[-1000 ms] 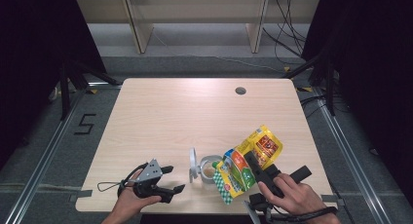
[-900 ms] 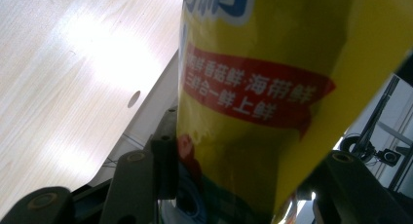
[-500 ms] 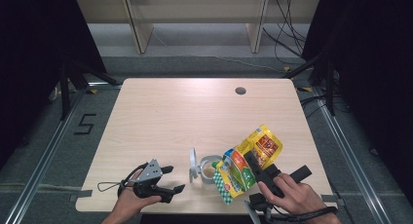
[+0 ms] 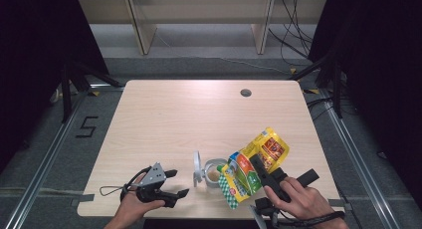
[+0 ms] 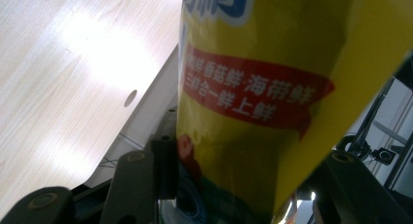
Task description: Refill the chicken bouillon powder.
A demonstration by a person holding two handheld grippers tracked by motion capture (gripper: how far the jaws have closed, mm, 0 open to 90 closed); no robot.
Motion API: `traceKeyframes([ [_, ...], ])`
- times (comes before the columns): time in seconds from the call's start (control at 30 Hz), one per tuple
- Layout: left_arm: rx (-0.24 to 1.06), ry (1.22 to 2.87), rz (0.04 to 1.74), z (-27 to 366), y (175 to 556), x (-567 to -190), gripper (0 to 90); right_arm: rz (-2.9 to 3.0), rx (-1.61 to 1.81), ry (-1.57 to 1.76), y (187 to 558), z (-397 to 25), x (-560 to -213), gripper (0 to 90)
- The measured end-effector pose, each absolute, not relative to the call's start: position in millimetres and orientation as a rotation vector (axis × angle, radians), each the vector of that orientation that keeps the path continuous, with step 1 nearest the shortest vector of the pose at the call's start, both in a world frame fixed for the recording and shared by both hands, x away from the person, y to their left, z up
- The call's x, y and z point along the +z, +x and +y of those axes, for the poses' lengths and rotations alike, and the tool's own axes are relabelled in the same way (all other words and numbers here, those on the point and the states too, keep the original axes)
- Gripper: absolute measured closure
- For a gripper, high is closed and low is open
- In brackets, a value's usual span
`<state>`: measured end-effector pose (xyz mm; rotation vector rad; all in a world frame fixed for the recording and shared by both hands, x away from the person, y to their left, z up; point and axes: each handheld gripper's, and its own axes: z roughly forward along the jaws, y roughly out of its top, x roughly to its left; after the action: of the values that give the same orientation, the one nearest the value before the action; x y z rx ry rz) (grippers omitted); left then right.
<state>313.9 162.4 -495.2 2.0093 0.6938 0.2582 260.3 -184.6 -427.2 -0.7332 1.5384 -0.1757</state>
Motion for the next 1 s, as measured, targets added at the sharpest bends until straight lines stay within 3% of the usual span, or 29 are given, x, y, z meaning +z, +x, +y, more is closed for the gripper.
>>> traceKeyframes([
  [1.0, 0.257, 2.013, 0.671, 162.6, 314.5, -494.9, 22.0, 1.518, -0.184, -0.729, 260.3, -186.8, -424.4, 54.4],
])
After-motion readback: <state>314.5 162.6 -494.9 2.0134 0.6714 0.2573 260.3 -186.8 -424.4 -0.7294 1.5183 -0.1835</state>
